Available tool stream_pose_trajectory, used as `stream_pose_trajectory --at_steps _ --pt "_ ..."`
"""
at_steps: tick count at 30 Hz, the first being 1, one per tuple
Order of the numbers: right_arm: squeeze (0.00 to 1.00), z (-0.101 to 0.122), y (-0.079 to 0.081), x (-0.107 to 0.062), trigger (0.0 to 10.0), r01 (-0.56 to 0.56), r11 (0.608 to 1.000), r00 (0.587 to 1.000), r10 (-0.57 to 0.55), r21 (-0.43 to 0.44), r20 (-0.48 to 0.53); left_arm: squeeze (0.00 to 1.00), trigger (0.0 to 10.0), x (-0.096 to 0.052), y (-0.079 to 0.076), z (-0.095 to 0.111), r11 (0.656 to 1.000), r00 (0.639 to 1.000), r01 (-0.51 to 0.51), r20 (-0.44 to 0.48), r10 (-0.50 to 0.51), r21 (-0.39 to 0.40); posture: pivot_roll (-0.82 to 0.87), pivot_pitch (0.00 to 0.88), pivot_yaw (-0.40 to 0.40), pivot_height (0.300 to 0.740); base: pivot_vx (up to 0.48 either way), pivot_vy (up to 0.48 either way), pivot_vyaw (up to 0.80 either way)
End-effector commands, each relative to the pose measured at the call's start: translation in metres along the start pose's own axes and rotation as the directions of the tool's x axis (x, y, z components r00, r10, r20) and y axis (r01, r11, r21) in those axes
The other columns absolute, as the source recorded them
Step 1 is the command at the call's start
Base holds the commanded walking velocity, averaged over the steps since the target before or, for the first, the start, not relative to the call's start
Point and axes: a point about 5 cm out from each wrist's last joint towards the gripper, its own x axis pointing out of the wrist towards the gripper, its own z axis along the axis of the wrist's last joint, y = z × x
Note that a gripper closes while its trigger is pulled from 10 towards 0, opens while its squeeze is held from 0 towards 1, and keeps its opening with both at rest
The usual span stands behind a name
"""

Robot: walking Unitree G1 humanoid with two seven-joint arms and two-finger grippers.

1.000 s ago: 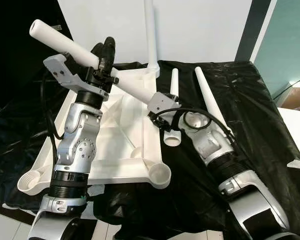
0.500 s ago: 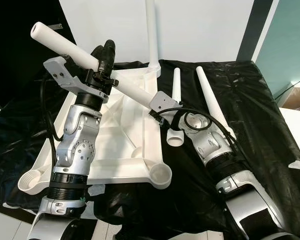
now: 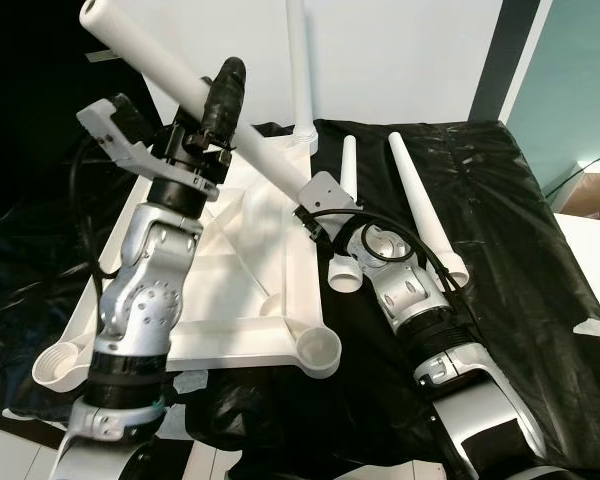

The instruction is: Building children table

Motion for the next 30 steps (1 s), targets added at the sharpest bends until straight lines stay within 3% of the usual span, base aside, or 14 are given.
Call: stream_pose_trajectory --at_steps 1,8,9,10,11,13,15,23,24,25,26,28,29,30 --pt "0.0 0.006 -0.006 0.004 0.0 0.033 0.999 0.999 -0.033 0.018 0.014 0.0 10.0 -0.003 -0.02 0.004 0.951 0.951 0.31 0.003 -0.31 -0.001 0.01 0.0 0.095 0.74 0.0 0.0 0.0" --pt "0.0 0.005 -0.015 0.006 0.0 0.112 0.993 0.994 -0.112 0.032 -0.002 0.0 10.0 -0.028 -0.023 -0.011 0.886 0.867 0.461 -0.183 -0.463 -0.055 0.01 0.0 0.095 0.74 0.0 0.0 0.0" --pt "0.0 0.009 -0.024 0.006 6.2 0.17 0.985 0.985 -0.171 0.032 0.008 0.0 10.0 -0.054 -0.022 -0.026 0.839 0.759 0.527 -0.368 -0.537 -0.137 0.01 0.0 0.095 0.74 0.0 0.0 0.0" --pt "0.0 0.011 -0.028 0.005 10.0 0.19 0.981 0.982 -0.19 0.032 0.015 0.0 10.0 -0.066 -0.021 -0.032 0.822 0.704 0.544 -0.44 -0.557 -0.171 0.01 0.0 0.095 0.74 0.0 0.0 0.0" --pt "0.0 0.011 -0.028 0.005 10.0 0.19 0.981 0.982 -0.19 0.032 0.015 0.0 10.0 -0.066 -0.021 -0.032 0.822 0.704 0.544 -0.44 -0.557 -0.171 0.01 0.0 0.095 0.74 0.0 0.0 0.0" --pt "0.0 0.014 -0.031 0.004 10.0 0.204 0.979 0.979 -0.204 0.033 0.023 0.0 10.0 -0.082 -0.019 -0.038 0.805 0.63 0.551 -0.523 -0.573 -0.219 0.01 0.0 0.095 0.74 0.0 0.0 0.0" --pt "0.0 0.015 -0.032 0.004 10.0 0.204 0.978 0.978 -0.205 0.033 0.026 0.0 10.0 -0.088 -0.018 -0.039 0.8 0.604 0.55 -0.548 -0.579 -0.239 0.01 0.0 0.095 0.74 0.0 0.0 0.0" --pt "0.0 0.017 -0.031 0.002 10.0 0.202 0.979 0.979 -0.203 0.034 0.035 0.0 10.0 -0.1 -0.013 -0.04 0.795 0.565 0.537 -0.578 -0.588 -0.284 0.01 0.0 0.094 0.74 0.0 0.0 0.0" --pt "0.0 0.018 -0.031 0.001 10.0 0.202 0.979 0.978 -0.203 0.036 0.041 0.0 10.0 -0.106 -0.011 -0.04 0.79 0.539 0.536 -0.599 -0.592 -0.298 0.01 0.0 0.093 0.74 0.0 0.0 0.0" --pt "0.0 0.022 -0.03 0.0 10.0 0.199 0.979 0.978 -0.202 0.047 0.054 0.0 10.0 -0.116 -0.004 -0.046 0.789 0.482 0.542 -0.661 -0.574 -0.29 0.01 0.0 0.092 0.74 0.0 0.0 0.0" --pt "0.0 0.022 -0.03 0.0 10.0 0.199 0.979 0.978 -0.202 0.047 0.054 0.0 10.0 -0.116 -0.004 -0.046 0.789 0.482 0.542 -0.661 -0.574 -0.29 0.01 0.0 0.092 0.74 0.0 0.0 0.0" --pt "0.0 0.025 -0.03 0.0 10.0 0.198 0.979 0.977 -0.201 0.056 0.063 0.0 10.0 -0.123 0.0 -0.05 0.787 0.439 0.548 -0.704 -0.559 -0.283 0.01 0.0 0.092 0.74 0.0 0.0 0.0" --pt "0.0 0.029 -0.028 -0.001 10.0 0.19 0.979 0.978 -0.195 0.073 0.079 0.07 10.0 -0.133 0.006 -0.056 0.788 0.371 0.554 -0.768 -0.523 -0.269 0.01 0.0 0.092 0.74 0.0 0.0 0.0" --pt "0.0 0.029 -0.028 -0.001 10.0 0.19 0.979 0.978 -0.195 0.073 0.079 0.07 10.0 -0.133 0.006 -0.056 0.788 0.371 0.554 -0.768 -0.523 -0.269 0.01 0.0 0.092 0.74 0.0 0.0 0.0"
